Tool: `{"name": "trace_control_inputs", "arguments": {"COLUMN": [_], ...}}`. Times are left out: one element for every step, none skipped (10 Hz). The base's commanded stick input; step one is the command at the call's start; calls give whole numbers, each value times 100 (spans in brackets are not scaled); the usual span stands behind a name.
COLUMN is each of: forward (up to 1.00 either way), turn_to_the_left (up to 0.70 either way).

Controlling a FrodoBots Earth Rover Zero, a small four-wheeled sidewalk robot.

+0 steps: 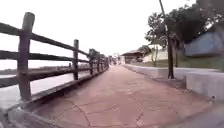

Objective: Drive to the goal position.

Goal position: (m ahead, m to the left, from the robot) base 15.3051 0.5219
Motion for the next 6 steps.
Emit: {"name": "trace_control_inputs", "arguments": {"forward": [100,100,100,100,100,100], "turn_to_the_left": [0,11,32,18,0,0]}}
